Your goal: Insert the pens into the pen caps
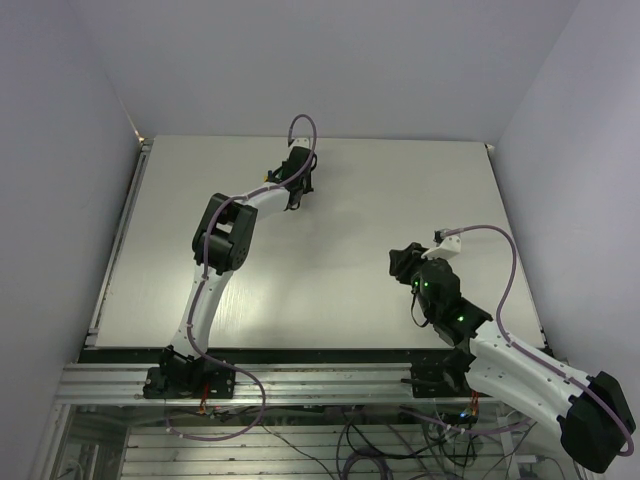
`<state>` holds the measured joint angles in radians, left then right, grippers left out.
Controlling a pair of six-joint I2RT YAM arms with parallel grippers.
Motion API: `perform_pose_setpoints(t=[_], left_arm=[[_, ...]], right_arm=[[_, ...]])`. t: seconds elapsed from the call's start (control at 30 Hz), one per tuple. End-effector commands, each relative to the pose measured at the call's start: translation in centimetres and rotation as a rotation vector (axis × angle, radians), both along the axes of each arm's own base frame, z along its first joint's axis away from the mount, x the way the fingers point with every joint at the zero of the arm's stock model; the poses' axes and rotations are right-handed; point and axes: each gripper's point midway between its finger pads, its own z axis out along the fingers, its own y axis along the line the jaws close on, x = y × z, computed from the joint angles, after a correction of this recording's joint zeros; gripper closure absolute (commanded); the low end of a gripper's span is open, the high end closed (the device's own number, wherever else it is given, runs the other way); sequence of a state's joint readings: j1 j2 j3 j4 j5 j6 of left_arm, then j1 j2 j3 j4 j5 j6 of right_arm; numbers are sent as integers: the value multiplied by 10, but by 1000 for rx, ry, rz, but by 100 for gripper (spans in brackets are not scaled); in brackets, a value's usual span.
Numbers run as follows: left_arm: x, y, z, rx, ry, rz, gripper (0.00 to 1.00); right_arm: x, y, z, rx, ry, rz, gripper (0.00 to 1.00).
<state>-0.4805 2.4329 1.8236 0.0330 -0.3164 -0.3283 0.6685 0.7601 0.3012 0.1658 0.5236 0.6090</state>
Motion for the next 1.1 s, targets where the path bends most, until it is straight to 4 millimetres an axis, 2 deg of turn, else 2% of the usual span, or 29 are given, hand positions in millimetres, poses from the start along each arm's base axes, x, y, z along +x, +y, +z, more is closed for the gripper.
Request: perform_pose_setpoints(t=[0.0,0.17,0.4,0.63,0.77,0.87,0.9,1.07], left_arm=[[-2,2,-4,-2,7,-6,72],[-2,0,16,-27,-25,-16,70],[-4,-5,57,-77,-83,-36,68],[-16,-13,102,-153,-150,-74,66],[-33,-13,125,-209,-190,-102,67],[-52,-6,135,-240,-213,-108,67],[-63,-1,130,-241,-206,-108,67],[-104,19,139,-265,-230,-112,67]], right_arm=[[1,-1,2,8,-7,-9,59],[1,-1,4,13,-12,-7,59],[2,2,5,19,-16,0,59],[4,0,10,6,-26,-8,59],[7,-7,13,-26,-40,-44,59],[11,-18,14,-56,-47,-85,59],[13,-22,13,-59,-42,-102,59],[26,-47,3,-22,2,-158,58]])
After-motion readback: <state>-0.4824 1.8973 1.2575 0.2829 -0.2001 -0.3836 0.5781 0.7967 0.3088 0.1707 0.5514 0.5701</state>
